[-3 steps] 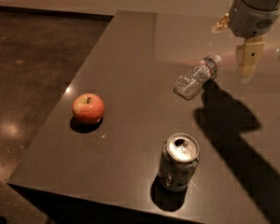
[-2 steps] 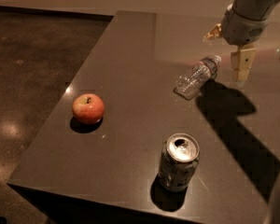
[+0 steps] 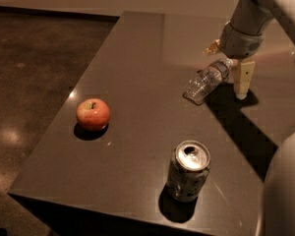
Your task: Move water bottle near 7up can
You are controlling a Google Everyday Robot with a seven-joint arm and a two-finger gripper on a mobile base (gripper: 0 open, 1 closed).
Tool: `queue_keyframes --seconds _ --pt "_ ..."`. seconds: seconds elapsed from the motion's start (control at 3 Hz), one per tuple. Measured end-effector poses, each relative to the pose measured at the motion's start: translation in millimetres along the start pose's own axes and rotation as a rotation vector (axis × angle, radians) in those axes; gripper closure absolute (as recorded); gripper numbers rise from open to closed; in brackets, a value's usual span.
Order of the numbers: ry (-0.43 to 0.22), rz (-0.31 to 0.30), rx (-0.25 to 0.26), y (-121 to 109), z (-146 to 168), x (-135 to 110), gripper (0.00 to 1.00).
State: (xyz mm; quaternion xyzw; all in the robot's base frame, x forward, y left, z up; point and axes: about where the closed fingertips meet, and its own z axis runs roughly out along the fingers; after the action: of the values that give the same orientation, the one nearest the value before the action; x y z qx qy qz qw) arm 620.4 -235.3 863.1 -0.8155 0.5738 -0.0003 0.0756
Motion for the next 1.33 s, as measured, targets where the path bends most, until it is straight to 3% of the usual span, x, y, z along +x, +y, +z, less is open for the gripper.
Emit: queue_keyframes --seconds 0.67,1.0,1.33 --pt "0.025 -0.011 -0.023 0 10 -5 0.42" --pt "0.039 -0.012 0.006 21 -3 -16 0.73" --pt "0.049 -0.005 0.042 47 -18 -28 0.96"
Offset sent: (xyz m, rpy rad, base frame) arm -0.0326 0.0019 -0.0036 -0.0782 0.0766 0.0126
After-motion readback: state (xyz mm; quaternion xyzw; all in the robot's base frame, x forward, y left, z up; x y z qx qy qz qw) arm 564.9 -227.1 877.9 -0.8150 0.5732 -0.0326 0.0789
